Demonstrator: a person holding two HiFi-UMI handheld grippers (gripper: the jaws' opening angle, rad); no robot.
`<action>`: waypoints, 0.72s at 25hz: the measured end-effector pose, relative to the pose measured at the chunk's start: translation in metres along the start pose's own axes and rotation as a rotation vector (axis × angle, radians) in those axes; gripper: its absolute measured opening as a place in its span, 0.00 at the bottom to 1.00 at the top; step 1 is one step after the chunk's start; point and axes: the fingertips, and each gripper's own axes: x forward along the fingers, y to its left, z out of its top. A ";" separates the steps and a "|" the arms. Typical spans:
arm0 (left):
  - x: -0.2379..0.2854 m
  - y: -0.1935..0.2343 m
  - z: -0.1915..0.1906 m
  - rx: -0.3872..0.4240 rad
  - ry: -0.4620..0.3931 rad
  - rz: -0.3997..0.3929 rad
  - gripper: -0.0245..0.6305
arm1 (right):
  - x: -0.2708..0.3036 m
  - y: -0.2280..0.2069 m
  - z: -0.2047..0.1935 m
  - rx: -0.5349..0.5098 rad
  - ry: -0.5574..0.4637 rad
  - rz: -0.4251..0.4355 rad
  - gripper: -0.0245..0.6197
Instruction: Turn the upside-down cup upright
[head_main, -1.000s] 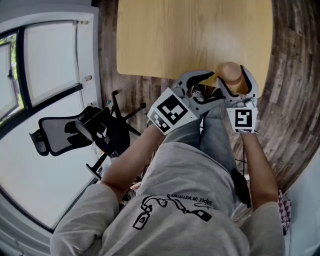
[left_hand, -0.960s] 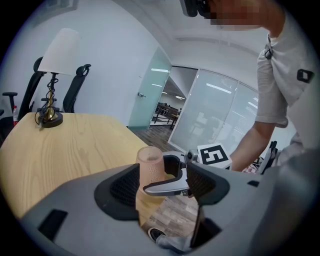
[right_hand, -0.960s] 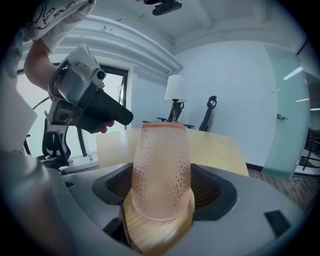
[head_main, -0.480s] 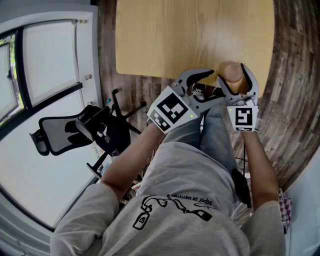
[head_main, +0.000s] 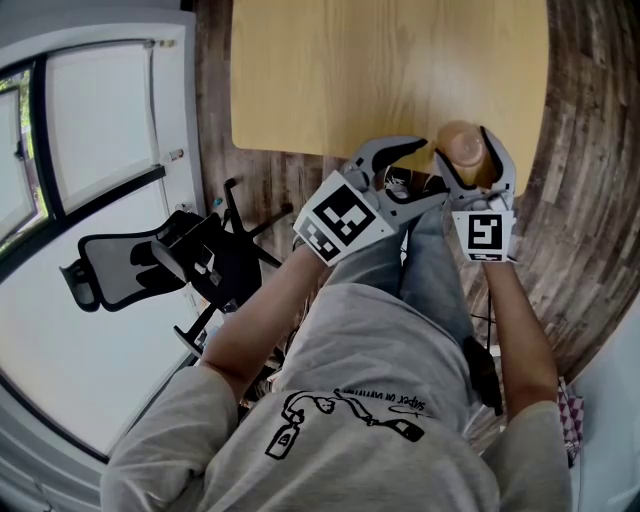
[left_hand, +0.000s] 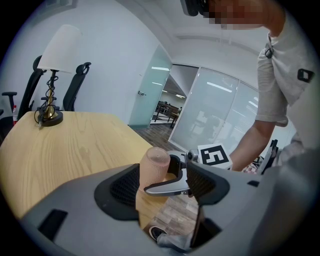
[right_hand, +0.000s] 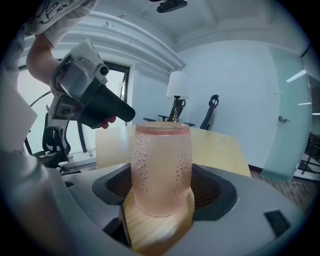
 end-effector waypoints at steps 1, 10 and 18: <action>0.000 0.000 0.000 -0.001 0.000 0.001 0.49 | 0.000 0.001 -0.001 -0.001 0.008 0.001 0.58; -0.002 -0.001 -0.001 -0.006 -0.002 0.006 0.49 | 0.002 -0.001 -0.001 0.000 0.023 0.000 0.58; -0.005 -0.001 -0.001 -0.010 -0.014 0.019 0.49 | 0.000 0.002 0.007 -0.013 -0.016 0.016 0.58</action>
